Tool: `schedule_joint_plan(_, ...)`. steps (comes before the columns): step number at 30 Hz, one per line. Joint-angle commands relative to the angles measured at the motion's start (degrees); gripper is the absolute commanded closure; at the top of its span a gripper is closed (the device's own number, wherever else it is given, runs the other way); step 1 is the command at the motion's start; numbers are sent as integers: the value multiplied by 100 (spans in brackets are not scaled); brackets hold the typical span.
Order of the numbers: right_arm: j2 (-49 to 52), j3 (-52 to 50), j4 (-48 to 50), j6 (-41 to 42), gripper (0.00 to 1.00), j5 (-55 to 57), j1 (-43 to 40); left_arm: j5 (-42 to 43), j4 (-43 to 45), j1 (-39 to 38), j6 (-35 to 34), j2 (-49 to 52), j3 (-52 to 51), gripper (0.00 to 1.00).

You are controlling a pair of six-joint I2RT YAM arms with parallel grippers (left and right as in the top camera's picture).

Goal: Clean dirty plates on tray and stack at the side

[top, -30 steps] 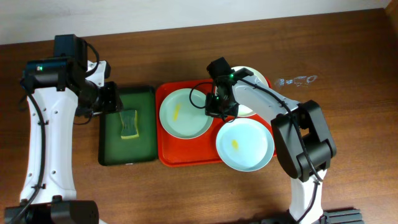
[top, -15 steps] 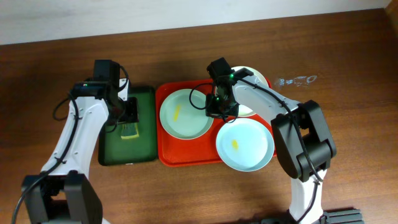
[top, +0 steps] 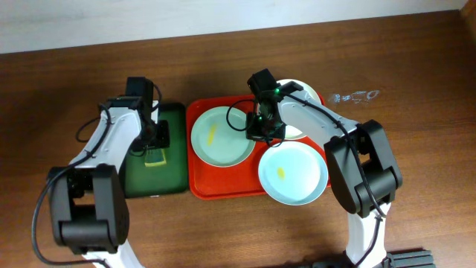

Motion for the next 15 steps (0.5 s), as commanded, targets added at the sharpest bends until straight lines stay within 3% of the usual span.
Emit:
schedule_joint_plan(1, 13, -17, 0, -59, 96, 35, 26, -146, 31, -4, -74, 221, -28, 51)
schedule_joint_plan(10, 13, -20, -2, -59, 96, 33, 26, -203, 35, -4, -74, 304, -98, 58)
schedule_joint_plan(12, 13, -20, -2, -59, 96, 33, 26, -205, 55, -4, -74, 317, -98, 70)
schedule_joint_plan(15, 13, -20, -7, -59, 96, 33, 26, -205, 50, -4, -74, 323, -98, 67)
